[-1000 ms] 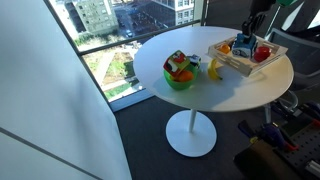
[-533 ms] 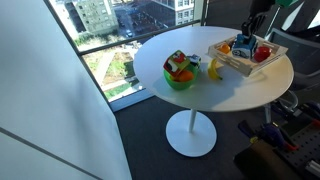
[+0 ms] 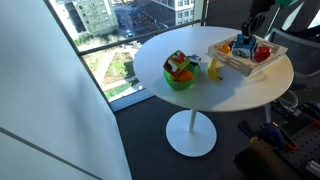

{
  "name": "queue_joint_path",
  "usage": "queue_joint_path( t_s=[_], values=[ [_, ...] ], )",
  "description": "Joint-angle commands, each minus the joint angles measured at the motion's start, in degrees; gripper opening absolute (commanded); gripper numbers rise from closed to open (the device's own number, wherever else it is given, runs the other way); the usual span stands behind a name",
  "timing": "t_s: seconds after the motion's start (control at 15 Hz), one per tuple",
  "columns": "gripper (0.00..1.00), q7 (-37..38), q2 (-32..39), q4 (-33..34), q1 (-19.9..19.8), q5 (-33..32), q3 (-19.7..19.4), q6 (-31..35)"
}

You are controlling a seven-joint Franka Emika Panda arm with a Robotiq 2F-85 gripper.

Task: Remove the block with a number image from the wooden tray and put it on the table

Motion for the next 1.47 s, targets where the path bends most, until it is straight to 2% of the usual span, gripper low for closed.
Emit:
queue_joint_path(
  t_s=[0.0, 0.8, 1.4],
  values=[
    [0.04, 0.0, 0.0, 0.1, 0.0, 0.0, 0.1, -0.1],
    [0.04, 2.1, 1.3, 0.5, 1.1, 0.9, 1.7, 1.0],
    [0.04, 8.3, 3.5, -0.8, 2.0, 3.7, 2.7, 6.3]
  ],
)
